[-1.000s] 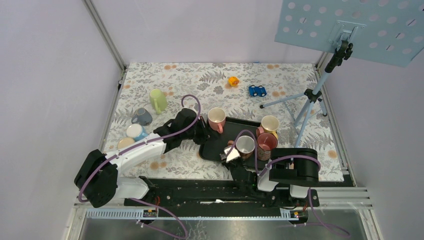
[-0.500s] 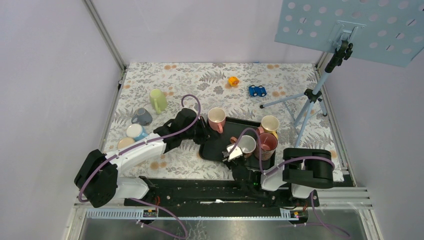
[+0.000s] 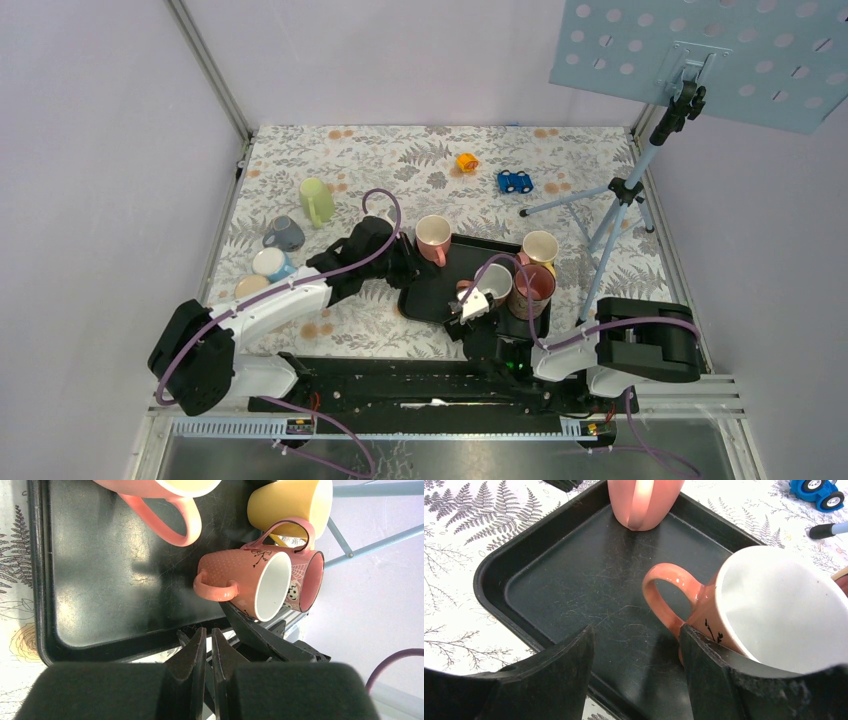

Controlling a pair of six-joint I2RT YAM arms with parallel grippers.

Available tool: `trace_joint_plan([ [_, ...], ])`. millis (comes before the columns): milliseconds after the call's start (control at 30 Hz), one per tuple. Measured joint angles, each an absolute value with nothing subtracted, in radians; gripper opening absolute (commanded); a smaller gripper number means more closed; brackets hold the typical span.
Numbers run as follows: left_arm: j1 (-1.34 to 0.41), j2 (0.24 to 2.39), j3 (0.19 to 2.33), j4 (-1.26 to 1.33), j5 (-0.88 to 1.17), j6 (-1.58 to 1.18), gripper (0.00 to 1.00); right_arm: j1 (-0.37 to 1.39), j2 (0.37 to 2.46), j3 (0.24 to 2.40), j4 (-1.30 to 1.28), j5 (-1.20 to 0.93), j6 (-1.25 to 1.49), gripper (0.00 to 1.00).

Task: Turn the mug right side up
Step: Place the cup on the tray.

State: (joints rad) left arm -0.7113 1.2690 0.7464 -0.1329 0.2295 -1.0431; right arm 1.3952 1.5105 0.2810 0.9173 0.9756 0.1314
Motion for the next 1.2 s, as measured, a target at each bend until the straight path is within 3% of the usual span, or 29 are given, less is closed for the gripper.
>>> trace_joint_plan([
  [1200,-0.711,1.262,0.744,-0.109,0.23,-1.044,0.12,1.449,1.367,0.379,0.396,0.956,0.478,0.75],
])
